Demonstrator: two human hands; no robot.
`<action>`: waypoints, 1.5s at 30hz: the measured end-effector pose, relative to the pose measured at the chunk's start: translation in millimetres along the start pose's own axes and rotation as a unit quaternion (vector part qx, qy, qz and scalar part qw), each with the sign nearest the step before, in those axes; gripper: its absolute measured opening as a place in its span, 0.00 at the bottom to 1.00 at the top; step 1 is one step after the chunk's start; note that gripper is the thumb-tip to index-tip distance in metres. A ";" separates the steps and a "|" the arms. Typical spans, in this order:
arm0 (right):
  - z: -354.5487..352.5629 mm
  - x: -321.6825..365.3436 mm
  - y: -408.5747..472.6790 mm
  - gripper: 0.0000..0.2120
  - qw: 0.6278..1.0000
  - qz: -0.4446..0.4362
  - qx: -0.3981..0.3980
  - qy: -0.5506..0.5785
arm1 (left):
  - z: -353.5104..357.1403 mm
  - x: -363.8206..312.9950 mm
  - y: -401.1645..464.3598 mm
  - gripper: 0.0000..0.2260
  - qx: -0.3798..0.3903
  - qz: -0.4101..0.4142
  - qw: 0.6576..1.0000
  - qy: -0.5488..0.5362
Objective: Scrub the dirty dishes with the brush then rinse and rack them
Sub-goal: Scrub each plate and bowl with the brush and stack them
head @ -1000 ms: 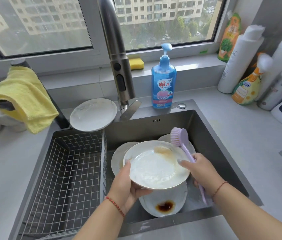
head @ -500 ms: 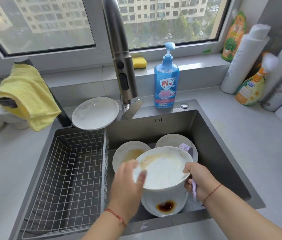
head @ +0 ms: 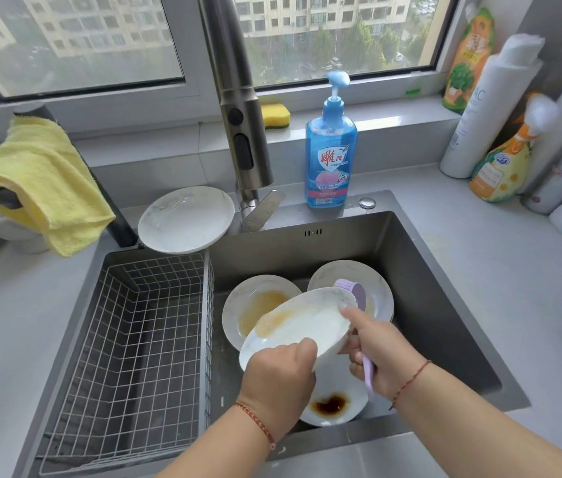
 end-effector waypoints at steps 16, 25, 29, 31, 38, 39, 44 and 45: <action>7.1 19.8 -86.8 0.22 0.872 -0.313 -0.018 -0.375 | -21.7 45.9 8.4 0.15 -0.017 -0.439 0.831 -0.341; -15.8 35.9 -67.5 0.19 0.875 -0.277 -0.104 -0.383 | -35.5 49.2 4.7 0.17 -0.024 -0.428 0.833 -0.351; -25.1 30.9 -60.4 0.19 0.900 -0.236 -0.085 -0.357 | -39.0 54.9 2.2 0.17 -0.035 -0.422 0.832 -0.358; -8.0 33.3 -78.4 0.20 0.883 -0.285 -0.080 -0.365 | -35.9 57.0 0.9 0.17 -0.032 -0.427 0.828 -0.363; 34.0 11.7 -116.6 0.24 0.748 -0.330 -0.084 -0.569 | -28.0 55.4 -2.2 0.24 -0.061 -0.444 0.795 -0.408; 29.7 17.6 -112.3 0.23 0.754 -0.331 -0.087 -0.561 | -30.2 54.6 -1.9 0.21 -0.049 -0.435 0.804 -0.402; -21.4 42.9 -60.9 0.19 0.898 -0.228 -0.091 -0.366 | -45.6 58.3 -1.5 0.16 -0.018 -0.390 0.839 -0.379; -30.6 37.5 -50.1 0.17 0.928 -0.174 -0.081 -0.320 | -49.7 61.1 -1.3 0.16 -0.034 -0.394 0.834 -0.385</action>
Point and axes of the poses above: each hand's wrist, its own y-axis towards the middle knuckle, its own z-axis out of the palm, x = y × z, the point moved 4 cm from there along y, towards the middle knuckle, and after that the axes turned 11 degrees about z, right-handed, at the moved point
